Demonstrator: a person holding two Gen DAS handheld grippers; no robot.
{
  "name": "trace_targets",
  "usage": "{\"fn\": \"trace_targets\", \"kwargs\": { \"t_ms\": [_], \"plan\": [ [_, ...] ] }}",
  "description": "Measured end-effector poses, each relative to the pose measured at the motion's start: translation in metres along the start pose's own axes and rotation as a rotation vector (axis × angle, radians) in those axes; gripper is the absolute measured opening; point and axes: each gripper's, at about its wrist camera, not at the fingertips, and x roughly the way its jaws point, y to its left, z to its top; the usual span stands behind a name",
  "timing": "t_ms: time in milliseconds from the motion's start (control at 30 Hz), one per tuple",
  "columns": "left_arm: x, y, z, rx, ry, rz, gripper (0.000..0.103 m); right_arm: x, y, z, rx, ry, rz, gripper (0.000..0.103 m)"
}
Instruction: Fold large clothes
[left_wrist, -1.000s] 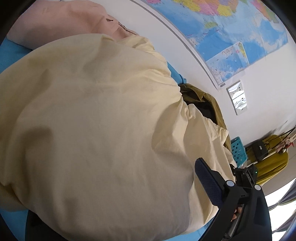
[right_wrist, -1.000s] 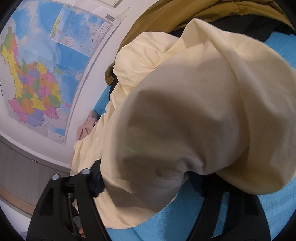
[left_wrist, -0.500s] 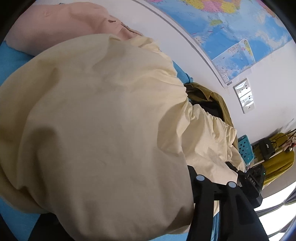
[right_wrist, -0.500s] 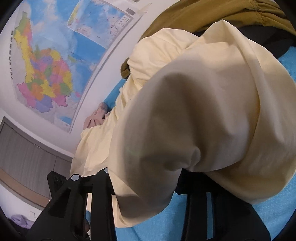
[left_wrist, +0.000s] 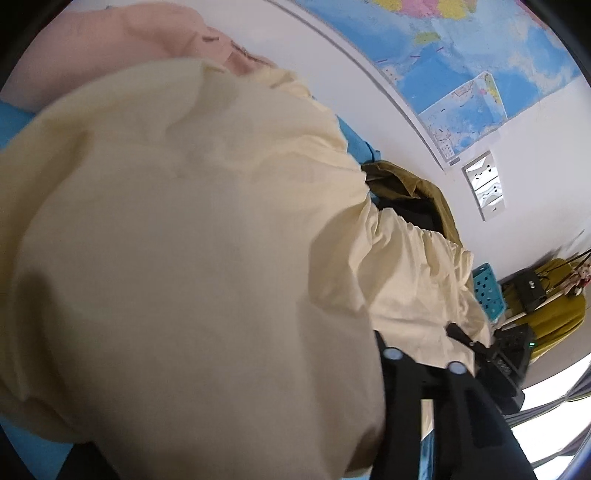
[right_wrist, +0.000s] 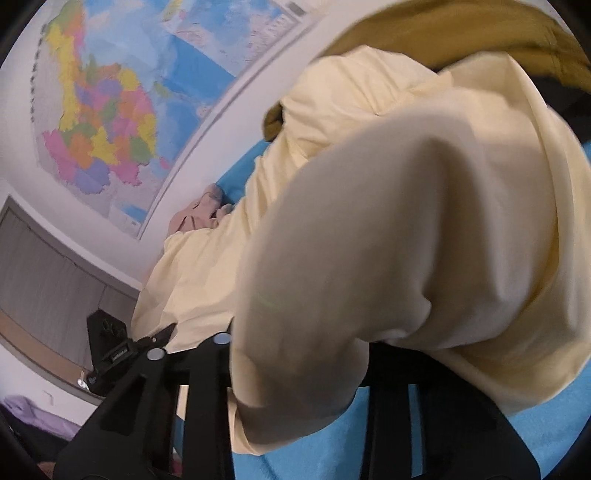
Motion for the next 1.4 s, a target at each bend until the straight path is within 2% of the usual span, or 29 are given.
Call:
{"fn": "trace_targets", "kwargs": {
  "t_ms": [100, 300, 800, 1133, 1400],
  "plan": [
    [-0.01, -0.015, 0.0, 0.068, -0.024, 0.046, 0.033, -0.008, 0.018, -0.001, -0.057, -0.025, -0.011, 0.025],
    [-0.027, -0.023, 0.001, 0.109, -0.043, 0.012, 0.028, -0.031, 0.049, -0.002, -0.165, -0.082, -0.015, 0.022],
    [-0.046, -0.048, -0.008, 0.216, -0.094, 0.009, 0.024, -0.06, 0.085, -0.005, -0.275, -0.154, -0.001, 0.019],
    [-0.07, -0.056, -0.001, 0.261, -0.149, -0.03, 0.022, -0.073, 0.118, 0.003, -0.343, -0.188, 0.06, 0.017],
    [-0.113, -0.075, 0.032, 0.326, -0.249, -0.038, 0.021, -0.079, 0.163, 0.031, -0.425, -0.25, 0.139, 0.017]
  ]
}}
